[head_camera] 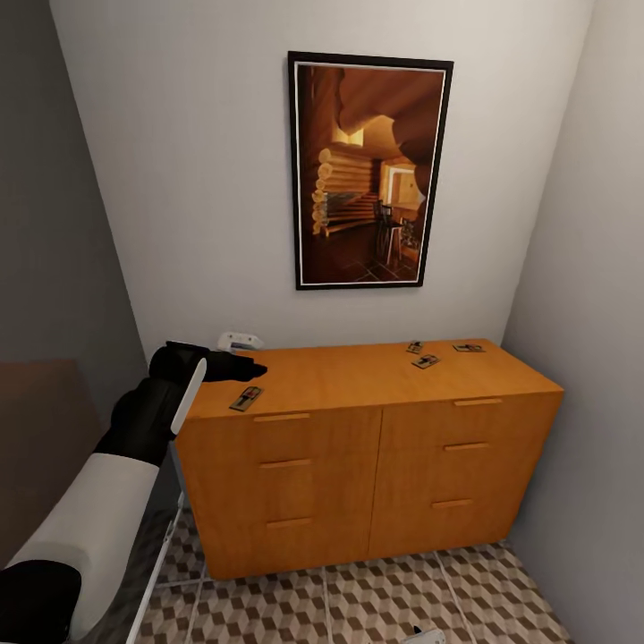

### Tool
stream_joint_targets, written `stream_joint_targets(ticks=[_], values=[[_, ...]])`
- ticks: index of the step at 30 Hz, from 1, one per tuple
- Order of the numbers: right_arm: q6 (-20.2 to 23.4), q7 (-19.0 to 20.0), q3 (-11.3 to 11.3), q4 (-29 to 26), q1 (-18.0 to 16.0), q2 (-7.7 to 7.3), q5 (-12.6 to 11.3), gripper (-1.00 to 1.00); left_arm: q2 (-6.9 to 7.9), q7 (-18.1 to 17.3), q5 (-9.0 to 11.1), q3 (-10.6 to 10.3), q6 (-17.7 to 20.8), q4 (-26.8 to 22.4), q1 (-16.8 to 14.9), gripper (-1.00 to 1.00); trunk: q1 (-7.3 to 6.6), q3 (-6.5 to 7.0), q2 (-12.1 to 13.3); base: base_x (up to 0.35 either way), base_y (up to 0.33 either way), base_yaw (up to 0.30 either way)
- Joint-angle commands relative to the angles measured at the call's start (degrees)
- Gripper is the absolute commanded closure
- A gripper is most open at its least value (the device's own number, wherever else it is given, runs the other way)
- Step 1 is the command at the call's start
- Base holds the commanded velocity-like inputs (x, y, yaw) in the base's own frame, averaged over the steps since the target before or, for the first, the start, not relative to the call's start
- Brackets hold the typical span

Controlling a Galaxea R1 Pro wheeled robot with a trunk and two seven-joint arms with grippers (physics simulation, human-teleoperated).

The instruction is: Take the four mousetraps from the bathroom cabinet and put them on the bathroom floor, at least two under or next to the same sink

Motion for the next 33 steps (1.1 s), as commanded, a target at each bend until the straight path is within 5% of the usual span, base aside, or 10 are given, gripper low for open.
stream_joint_targets(ticks=[1,15,21,33], values=[[-0.08,-0.58,0.23,0.05,-0.04,0.01,0.41,-1.0,0.05,-0.07,0.0,-0.1,0.21,-0.02,-0.04,-1.0,0.0,-0.06,-0.04,0.0,0.0,0.0],[-0.02,-0.58,0.23,0.05,-0.06,0.03,0.41,-1.0,0.19,-0.07,-0.07,-0.05,0.2,0.37,0.75,-1.0,0.0,-0.06,-0.04,0.0,0.0,0.0],[0.0,-0.58,0.23,0.05,-0.04,0.03,0.41,-1.0,2.11,-0.7,0.06,-0.03,-0.4,0.45,0.86,-1.0,0.0,-0.06,-0.04,0.0,0.0,0.0],[0.01,-0.58,0.23,0.05,-0.05,0.03,0.41,-1.0,7.1,-12.62,-0.26,0.35,-1.05,-0.04,0.89,-1.0,0.0,-0.06,-0.04,0.0,0.0,0.0]])
